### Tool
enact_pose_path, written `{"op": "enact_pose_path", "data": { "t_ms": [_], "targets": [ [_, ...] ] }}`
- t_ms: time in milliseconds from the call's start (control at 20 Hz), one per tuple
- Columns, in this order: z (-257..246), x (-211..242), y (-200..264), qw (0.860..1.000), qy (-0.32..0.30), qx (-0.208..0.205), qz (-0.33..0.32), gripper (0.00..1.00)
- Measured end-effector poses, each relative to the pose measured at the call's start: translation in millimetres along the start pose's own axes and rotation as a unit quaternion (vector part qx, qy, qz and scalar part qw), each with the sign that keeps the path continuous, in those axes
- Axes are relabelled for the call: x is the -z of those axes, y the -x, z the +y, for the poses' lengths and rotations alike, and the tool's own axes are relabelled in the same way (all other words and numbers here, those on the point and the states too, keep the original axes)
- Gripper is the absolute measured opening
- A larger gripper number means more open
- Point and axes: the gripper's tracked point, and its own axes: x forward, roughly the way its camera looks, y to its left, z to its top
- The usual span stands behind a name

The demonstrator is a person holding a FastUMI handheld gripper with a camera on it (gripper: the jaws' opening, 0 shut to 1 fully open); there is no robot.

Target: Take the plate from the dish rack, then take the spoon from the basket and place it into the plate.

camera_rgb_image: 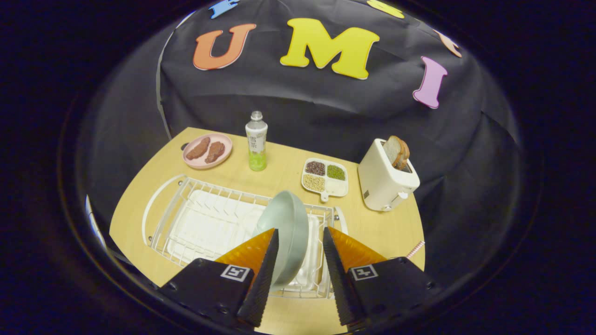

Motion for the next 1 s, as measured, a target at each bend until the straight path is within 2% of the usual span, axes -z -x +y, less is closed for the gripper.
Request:
{"op": "enact_pose_path", "data": {
  "t_ms": [250,450,650,1000],
  "targets": [
    [-0.2,8.0,-26.3,0.996,0.000,0.017,0.082,0.38],
    [-2.6,7.8,-29.7,0.993,-0.006,0.051,0.107,0.28],
    [5.0,5.9,-25.2,0.991,-0.005,0.087,0.102,0.21],
    [15.3,-1.3,-6.4,0.987,0.007,0.146,0.069,0.18]
  ]
}}
